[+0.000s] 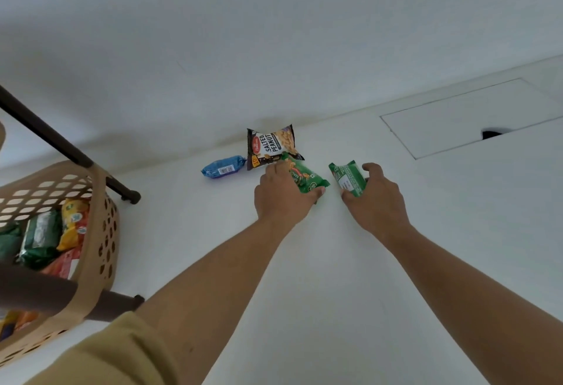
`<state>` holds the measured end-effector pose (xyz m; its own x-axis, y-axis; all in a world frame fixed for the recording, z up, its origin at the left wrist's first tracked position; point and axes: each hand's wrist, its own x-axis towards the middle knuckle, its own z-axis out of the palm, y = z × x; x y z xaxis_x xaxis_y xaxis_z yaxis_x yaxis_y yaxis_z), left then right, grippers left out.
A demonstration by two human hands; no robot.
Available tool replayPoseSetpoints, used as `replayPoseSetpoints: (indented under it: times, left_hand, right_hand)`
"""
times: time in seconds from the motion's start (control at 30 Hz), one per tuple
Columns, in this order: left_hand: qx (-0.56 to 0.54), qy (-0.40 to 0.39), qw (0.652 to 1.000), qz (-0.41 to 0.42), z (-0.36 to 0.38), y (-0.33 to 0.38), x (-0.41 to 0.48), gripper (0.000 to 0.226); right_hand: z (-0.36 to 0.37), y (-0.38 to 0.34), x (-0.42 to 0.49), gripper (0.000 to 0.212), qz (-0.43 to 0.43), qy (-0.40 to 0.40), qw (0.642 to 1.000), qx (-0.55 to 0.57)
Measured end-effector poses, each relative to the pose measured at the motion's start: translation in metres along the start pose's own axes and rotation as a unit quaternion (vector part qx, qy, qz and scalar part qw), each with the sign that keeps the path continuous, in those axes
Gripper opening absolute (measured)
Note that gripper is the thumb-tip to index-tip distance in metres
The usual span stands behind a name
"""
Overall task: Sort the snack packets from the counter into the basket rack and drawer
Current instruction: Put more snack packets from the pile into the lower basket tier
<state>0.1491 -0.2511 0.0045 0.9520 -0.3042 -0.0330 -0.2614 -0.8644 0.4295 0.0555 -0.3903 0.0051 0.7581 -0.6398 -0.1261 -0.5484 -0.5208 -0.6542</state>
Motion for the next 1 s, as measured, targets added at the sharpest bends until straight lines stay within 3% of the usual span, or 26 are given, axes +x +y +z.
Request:
replayPoseSetpoints:
  times: [0.27,0.43,0.57,0.77,0.9,1.0]
  left_hand:
    - [0.018,-0.065,0.997,-0.041,-0.001,-0.006,-0.01,0.124]
    - [0.017,-0.118,0.993,0.014,-0.021,-0.022,-0.041,0.097]
    - [-0.038,-0.093,0.995,0.01,-0.045,-0.051,-0.103,0.089]
    - [-0.155,-0.049,0.986,-0.048,-0.077,-0.112,-0.21,0.077]
    - [-0.343,-0.006,0.933,-0.106,-0.095,-0.144,-0.257,0.073]
    - [-0.513,-0.012,0.841,-0.173,-0.109,-0.165,-0.283,0.079]
  right_hand:
    - [-0.001,0.002,-0.012,0.064,0.007,-0.003,0.999,0.035]
    - [-0.003,0.002,-0.042,0.061,-0.006,-0.002,0.994,0.108]
    - [0.003,0.011,-0.088,0.054,-0.014,0.001,0.988,0.156]
    - [0.02,0.001,-0.164,0.05,-0.025,-0.07,0.972,0.222]
    - [0.031,-0.022,-0.206,0.047,-0.047,-0.103,0.959,0.26]
    - [0.042,-0.035,-0.232,0.044,-0.062,-0.13,0.951,0.274]
